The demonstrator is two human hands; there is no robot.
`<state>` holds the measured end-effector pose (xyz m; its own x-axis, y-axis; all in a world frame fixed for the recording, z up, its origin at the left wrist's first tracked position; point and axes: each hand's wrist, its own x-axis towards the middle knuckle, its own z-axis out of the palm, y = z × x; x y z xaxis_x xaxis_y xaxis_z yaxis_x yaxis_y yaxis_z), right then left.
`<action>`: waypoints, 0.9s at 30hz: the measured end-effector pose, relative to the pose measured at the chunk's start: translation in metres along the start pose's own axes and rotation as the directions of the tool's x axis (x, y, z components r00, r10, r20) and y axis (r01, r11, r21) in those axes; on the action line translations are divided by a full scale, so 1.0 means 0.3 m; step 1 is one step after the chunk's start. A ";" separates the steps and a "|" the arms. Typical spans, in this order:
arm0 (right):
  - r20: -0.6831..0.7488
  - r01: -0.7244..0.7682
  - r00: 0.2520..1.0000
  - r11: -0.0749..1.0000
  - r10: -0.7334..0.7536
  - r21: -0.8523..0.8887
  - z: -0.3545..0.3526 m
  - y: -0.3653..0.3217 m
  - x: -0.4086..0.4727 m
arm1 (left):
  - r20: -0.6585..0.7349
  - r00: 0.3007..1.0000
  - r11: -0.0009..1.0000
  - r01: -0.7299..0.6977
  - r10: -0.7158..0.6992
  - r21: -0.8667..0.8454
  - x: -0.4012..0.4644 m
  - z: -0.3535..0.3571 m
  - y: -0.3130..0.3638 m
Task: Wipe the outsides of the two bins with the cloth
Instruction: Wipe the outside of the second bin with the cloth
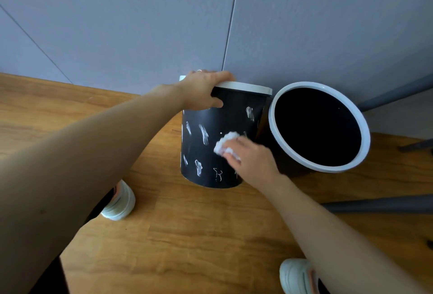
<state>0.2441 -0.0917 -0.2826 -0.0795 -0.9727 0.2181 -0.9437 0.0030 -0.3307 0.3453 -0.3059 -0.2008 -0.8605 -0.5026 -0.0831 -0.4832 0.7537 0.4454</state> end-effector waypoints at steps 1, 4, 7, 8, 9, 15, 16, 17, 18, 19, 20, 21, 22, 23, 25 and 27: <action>0.067 0.009 0.998 1.000 -0.011 0.027 0.018 -0.009 -0.032 | -0.011 1.000 1.000 0.010 -0.010 -0.022 -0.001 0.000 -0.003; 0.199 -0.081 0.979 0.986 0.052 0.144 0.063 -0.025 -0.094 | -0.021 0.999 0.997 0.035 -0.037 -0.071 0.001 -0.001 -0.010; 0.124 -0.104 0.989 0.981 0.084 0.164 0.062 -0.018 -0.063 | -0.008 0.999 0.993 0.052 -0.053 -0.103 0.002 -0.006 -0.015; 0.070 -0.094 0.994 0.982 0.083 0.161 0.052 -0.014 -0.041 | -0.004 0.998 0.992 0.056 -0.057 -0.114 0.001 -0.007 -0.018; 0.001 -0.090 0.996 0.980 0.091 0.175 0.040 -0.010 -0.019 | -0.002 0.998 0.991 0.057 -0.058 -0.122 0.001 -0.009 -0.021; -0.118 -0.071 0.990 0.993 0.082 0.096 0.034 -0.005 0.010 | -0.004 1.000 0.996 0.020 -0.020 -0.085 0.012 -0.006 -0.023; -0.069 -0.029 0.997 0.998 0.033 0.053 0.051 -0.010 -0.021 | -0.010 1.000 0.997 0.011 -0.012 -0.070 0.015 -0.004 -0.023; 0.004 0.009 1.000 1.000 -0.009 0.015 0.068 -0.016 -0.059 | -0.012 1.000 0.999 0.000 -0.001 -0.052 0.019 -0.001 -0.021; 0.072 0.050 0.996 0.999 -0.048 -0.022 0.083 -0.020 -0.098 | -0.012 1.000 0.999 -0.011 0.011 -0.033 0.022 0.003 -0.019; 0.110 0.098 0.990 0.994 -0.091 -0.055 0.097 -0.021 -0.130 | -0.016 1.000 1.000 -0.019 0.019 -0.018 0.025 0.008 -0.018; 0.128 0.139 0.983 0.987 -0.128 -0.080 0.107 -0.021 -0.150 | -0.020 1.000 1.000 -0.019 0.019 -0.009 0.026 0.011 -0.016; 0.139 0.163 0.979 0.982 -0.148 -0.098 0.110 -0.021 -0.154 | -0.022 1.000 1.000 -0.013 0.013 -0.009 0.025 0.013 -0.014; 0.138 0.170 0.978 0.980 -0.155 -0.106 0.107 -0.020 -0.142 | -0.020 1.000 1.000 -0.005 0.004 -0.018 0.024 0.012 -0.012; 0.114 0.161 0.982 0.982 -0.149 -0.102 0.099 -0.019 -0.117 | -0.012 1.000 0.999 0.005 -0.006 -0.033 0.023 0.010 -0.011; -0.001 0.072 0.997 0.995 -0.073 -0.069 0.065 -0.017 -0.044 | 0.021 0.999 0.998 0.028 -0.027 -0.061 0.021 0.002 -0.013; -0.159 -0.034 0.987 0.998 0.026 -0.046 0.025 -0.009 0.038 | 0.051 0.997 0.995 0.058 -0.054 -0.077 0.017 -0.010 -0.014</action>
<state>0.2480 -0.1046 -0.2861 -0.1540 -0.9230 0.3526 -0.9544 0.0465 -0.2950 0.3436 -0.3130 -0.2006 -0.8402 -0.5205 -0.1522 -0.5184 0.6885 0.5072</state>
